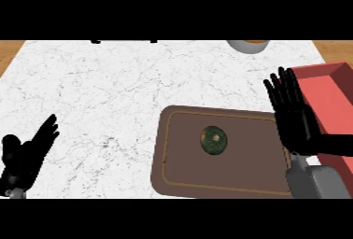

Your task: Pick the squash from the tray and place it in the cardboard box

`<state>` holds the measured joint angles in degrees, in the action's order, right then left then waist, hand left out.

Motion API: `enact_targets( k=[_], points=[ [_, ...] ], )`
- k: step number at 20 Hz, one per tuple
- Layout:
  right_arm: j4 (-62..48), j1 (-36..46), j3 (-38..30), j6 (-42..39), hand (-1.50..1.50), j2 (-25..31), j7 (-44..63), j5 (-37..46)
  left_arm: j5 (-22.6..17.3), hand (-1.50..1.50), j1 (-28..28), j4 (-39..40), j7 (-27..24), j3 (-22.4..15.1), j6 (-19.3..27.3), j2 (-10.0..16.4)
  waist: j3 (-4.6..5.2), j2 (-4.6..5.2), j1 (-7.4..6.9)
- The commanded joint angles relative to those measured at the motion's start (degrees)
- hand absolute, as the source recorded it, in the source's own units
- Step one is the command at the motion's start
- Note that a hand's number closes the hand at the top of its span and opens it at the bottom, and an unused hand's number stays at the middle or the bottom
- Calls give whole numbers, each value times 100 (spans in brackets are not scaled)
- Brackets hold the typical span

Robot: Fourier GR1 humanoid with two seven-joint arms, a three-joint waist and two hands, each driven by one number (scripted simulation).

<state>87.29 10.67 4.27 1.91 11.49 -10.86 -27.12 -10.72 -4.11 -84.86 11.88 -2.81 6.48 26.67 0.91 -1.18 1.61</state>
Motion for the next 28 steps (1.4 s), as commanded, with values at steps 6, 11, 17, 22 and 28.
enact_targets(
  k=[6, 11, 17, 22, 28],
  points=[
    [1232, 1208, -443, -692, -150, 1829, 369, 537, 570, 0, 1274, -895, -1186, -316, -546, 376, -64, -5, 171],
    [423, 956, -311, -1206, -150, 2692, -299, 1762, 609, 0, 1614, -830, -1255, -754, -763, -25, -94, 145, -109],
    [871, 840, 276, -1161, -150, 3004, -1209, 3232, 855, 0, 1418, -444, -1768, -877, -756, -251, -88, 128, -153],
    [1464, 859, 752, -1539, -150, 3427, -488, 3910, 644, 0, 1600, -412, -1597, -559, -1004, -63, -83, 105, -161],
    [2400, 1362, 1590, -2491, -150, 3868, 930, 4610, 852, 0, 1669, -231, -1630, -712, -896, -277, -69, 92, -151]
  ],
)
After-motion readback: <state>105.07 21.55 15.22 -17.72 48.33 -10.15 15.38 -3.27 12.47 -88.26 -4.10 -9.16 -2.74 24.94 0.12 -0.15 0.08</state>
